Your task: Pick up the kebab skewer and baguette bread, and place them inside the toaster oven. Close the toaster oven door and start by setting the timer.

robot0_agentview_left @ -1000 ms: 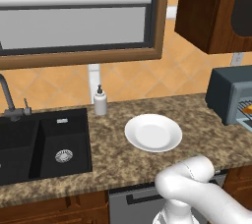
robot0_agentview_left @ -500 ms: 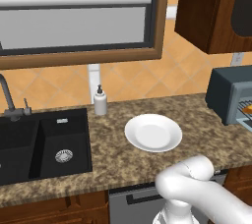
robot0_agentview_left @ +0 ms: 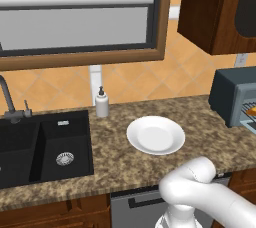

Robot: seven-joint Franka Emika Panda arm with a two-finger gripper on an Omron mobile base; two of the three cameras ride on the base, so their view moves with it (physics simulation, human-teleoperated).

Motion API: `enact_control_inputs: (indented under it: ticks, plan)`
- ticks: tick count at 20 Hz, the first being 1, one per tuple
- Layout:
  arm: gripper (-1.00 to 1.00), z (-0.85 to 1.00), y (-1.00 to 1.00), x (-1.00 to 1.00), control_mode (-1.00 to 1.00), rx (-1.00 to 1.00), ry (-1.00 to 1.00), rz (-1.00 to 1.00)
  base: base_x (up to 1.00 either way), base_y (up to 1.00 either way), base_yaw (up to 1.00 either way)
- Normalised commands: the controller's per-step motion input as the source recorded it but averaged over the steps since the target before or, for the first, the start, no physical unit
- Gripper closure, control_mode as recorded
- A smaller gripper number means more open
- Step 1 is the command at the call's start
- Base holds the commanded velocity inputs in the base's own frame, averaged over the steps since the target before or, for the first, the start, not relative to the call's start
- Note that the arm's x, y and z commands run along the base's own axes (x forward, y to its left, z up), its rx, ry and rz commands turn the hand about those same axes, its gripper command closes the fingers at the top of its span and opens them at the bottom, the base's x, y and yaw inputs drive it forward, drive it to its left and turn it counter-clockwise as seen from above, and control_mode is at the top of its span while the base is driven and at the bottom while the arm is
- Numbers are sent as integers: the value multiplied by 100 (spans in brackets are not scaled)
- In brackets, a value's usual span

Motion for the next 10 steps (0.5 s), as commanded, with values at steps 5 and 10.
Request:
enact_control_inputs:
  ticks: [5, 10]
  plan:
    - [-100, 0, 0, 0, -100, 1, 0, 0, 0, 0, 0]
    - [-100, -1, 0, 1, -100, 5, 0, -6, 0, 0, 0]
